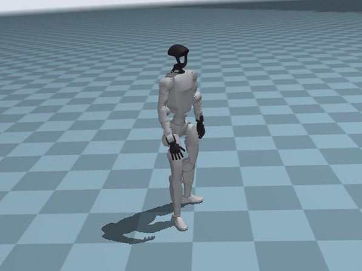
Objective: Kungfu
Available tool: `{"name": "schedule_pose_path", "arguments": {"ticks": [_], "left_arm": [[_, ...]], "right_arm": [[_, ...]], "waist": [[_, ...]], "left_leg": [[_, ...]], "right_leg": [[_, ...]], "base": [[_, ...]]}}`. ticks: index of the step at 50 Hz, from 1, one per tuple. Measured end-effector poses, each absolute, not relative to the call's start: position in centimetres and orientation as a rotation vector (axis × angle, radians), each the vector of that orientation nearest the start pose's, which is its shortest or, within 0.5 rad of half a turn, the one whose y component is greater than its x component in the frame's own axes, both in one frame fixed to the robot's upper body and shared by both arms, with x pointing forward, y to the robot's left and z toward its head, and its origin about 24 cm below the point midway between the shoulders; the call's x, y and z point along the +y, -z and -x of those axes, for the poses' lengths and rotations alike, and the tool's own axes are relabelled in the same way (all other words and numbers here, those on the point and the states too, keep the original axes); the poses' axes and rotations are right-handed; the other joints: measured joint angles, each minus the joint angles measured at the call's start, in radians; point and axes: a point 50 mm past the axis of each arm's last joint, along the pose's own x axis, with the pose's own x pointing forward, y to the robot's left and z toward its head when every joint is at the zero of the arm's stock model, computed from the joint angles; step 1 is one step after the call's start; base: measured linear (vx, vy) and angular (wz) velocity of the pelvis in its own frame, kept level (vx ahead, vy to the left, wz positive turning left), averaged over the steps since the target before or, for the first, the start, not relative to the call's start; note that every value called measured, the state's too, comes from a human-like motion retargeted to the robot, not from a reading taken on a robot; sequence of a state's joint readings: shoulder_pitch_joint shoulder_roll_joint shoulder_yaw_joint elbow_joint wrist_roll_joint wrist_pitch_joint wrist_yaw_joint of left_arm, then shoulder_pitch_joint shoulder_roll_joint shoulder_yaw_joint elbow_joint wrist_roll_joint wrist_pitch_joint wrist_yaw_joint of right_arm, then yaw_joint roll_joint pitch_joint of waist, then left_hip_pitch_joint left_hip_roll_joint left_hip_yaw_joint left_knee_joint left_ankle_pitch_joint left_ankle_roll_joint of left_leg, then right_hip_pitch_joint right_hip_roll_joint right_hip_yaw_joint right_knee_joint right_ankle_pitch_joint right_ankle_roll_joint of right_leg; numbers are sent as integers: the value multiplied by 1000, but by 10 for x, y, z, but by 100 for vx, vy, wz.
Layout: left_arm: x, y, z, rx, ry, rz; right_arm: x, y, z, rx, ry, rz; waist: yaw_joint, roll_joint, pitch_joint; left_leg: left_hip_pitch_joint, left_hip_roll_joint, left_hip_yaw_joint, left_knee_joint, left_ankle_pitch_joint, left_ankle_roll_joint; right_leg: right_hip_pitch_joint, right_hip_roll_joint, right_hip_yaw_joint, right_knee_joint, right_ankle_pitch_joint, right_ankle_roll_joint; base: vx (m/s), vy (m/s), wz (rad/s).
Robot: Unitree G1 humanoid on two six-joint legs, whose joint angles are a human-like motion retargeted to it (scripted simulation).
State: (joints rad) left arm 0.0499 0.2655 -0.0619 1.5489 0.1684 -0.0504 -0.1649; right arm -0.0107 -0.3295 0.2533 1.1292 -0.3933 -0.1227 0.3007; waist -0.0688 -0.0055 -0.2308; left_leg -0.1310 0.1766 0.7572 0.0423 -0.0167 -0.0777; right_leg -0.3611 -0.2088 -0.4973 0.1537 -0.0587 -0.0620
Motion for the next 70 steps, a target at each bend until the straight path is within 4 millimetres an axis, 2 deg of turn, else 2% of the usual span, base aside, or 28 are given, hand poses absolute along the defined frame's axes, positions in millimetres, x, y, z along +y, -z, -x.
{"name": "schedule_pose_path", "arguments": {"ticks": [2,3,5,7,8,10,12,14,17,20,26,32,35,37,40,42,43,45,47,50,53,55,56,57,60,64,67,70], "left_arm": [[241,170,1,1582,90,-223],[235,171,-2,1570,84,-202],[224,174,-14,1528,62,-154],[219,174,-28,1474,59,-122],[217,174,-36,1445,70,-122],[215,173,-51,1389,122,-156],[212,172,-64,1348,180,-218],[211,171,-73,1310,209,-286],[213,169,-77,1266,211,-365],[215,170,-70,1265,196,-394],[223,170,-54,1315,278,-366],[236,168,-33,1367,264,-320],[235,170,-15,1417,187,-212],[233,171,-2,1452,114,-118],[229,171,17,1490,-4,24],[231,170,27,1508,-60,92],[232,170,32,1521,-72,114],[237,168,38,1552,-75,129],[246,167,24,1536,-74,90],[253,166,-4,1474,-57,5],[248,167,-24,1422,40,-52],[240,168,-33,1399,123,-84],[238,167,-42,1379,155,-106],[236,167,-51,1360,185,-129],[229,164,-82,1300,264,-196],[217,157,-122,1200,335,-266],[207,152,-139,1146,402,-305],[200,152,-143,1112,440,-346]], "right_arm": [[-226,157,-95,1175,-495,539],[-224,160,-87,1195,-454,505],[-218,166,-74,1232,-376,440],[-211,171,-60,1281,-288,360],[-206,173,-53,1308,-241,314],[-199,177,-39,1357,-151,213],[-195,178,-27,1400,-72,114],[-194,179,-18,1431,-6,29],[-198,178,-8,1461,49,-48],[-203,177,-3,1483,53,-54],[-213,176,4,1490,22,10],[-213,174,24,1544,-36,52],[-213,173,36,1594,-64,79],[-212,173,40,1624,-93,101],[-208,173,43,1651,-158,138],[-204,174,45,1652,-214,166],[-202,174,46,1650,-241,179],[-196,175,47,1642,-287,199],[-191,178,32,1594,-314,208],[-198,178,7,1511,-328,244],[-207,177,-6,1463,-305,296],[-217,175,-9,1453,-268,332],[-221,174,-14,1436,-254,340],[-225,173,-20,1420,-244,345],[-236,169,-34,1378,-247,349],[-247,165,-42,1369,-253,395],[-250,165,-39,1385,-254,440],[-247,167,-30,1414,-255,448]], "waist": [[10,-2,-23],[12,2,-20],[12,-2,-12],[-11,-20,-17],[-12,-31,-20],[8,-45,-23],[22,-57,-16],[47,-77,-7],[69,-94,2],[80,-82,19],[112,-58,74],[163,-76,71],[181,-92,60],[197,-109,57],[197,-155,42],[184,-189,25],[179,-206,13],[175,-238,-13],[172,-256,-31],[219,-236,-39],[265,-170,-80],[228,-124,-82],[213,-102,-84],[197,-82,-86],[146,-45,-71],[95,-26,-37],[69,-30,-22],[46,-30,-3]], "left_leg": [[-1,35,18,17,68,-8],[2,59,14,36,117,-10],[-17,121,-9,116,236,-4],[-99,167,-100,259,326,58],[-156,179,-165,345,331,80],[-258,144,-364,470,266,11],[-325,32,-549,517,220,-71],[-356,-32,-570,527,190,-96],[-399,-64,-505,516,145,-42],[-438,-127,-518,445,122,-2],[-493,-242,-551,252,85,35],[-546,-304,-387,107,-46,48],[-537,-318,-280,70,-115,42],[-518,-322,-251,73,-123,46],[-491,-345,-269,99,-67,169],[-483,-385,-361,85,6,233],[-479,-397,-396,89,19,240],[-487,-415,-458,115,27,235],[-525,-375,-508,171,1,188],[-516,-260,-504,202,-17,120],[-451,-215,-511,175,-57,142],[-351,-256,-539,137,-75,162],[-330,-247,-553,132,-79,156],[-312,-240,-567,129,-83,152],[-277,-234,-625,145,-97,143],[-238,-246,-735,179,-120,129],[-214,-256,-811,201,-140,114],[-177,-256,-890,216,-158,102]], "right_leg": [[-36,40,101,26,-44,6],[-37,54,131,34,-64,24],[-31,68,141,38,-98,19],[-21,63,116,21,-115,2],[-20,71,127,9,-120,-8],[-24,102,169,-9,-122,-25],[-14,116,175,-24,-120,-35],[-13,126,208,-27,-121,-45],[-1,142,247,-28,-123,-60],[28,184,283,-35,-128,-79],[119,271,346,-54,-151,-107],[186,320,371,-54,-180,-112],[213,337,369,-44,-173,-91],[233,347,385,-35,-148,-63],[255,340,396,-17,-93,1],[267,336,396,5,-23,62],[270,334,399,19,28,105],[257,340,426,71,163,234],[180,384,355,157,310,324],[36,411,138,387,372,324],[-22,280,35,527,237,324],[-25,166,31,588,145,321],[-51,144,30,585,119,281],[-79,126,38,577,96,247],[-162,87,136,504,64,201],[-214,4,270,335,97,151],[-229,-39,410,187,210,97],[-207,-42,604,52,386,58]], "base": [[11,-61,-67],[4,-56,-53],[0,-52,-49],[3,-66,-33],[3,-55,-59],[0,-45,-92],[-1,-50,-108],[3,-39,-141],[19,-34,-147],[25,-28,-144],[33,-25,-121],[50,-25,-85],[61,-26,-56],[81,-32,-62],[71,-30,-29],[97,-37,-1],[96,-38,5],[83,-48,15],[41,-96,28],[31,-84,-38],[85,33,-39],[79,33,119],[65,-4,146],[51,-24,136],[39,-27,172],[42,-39,188],[50,-57,180],[41,-58,180]]}}
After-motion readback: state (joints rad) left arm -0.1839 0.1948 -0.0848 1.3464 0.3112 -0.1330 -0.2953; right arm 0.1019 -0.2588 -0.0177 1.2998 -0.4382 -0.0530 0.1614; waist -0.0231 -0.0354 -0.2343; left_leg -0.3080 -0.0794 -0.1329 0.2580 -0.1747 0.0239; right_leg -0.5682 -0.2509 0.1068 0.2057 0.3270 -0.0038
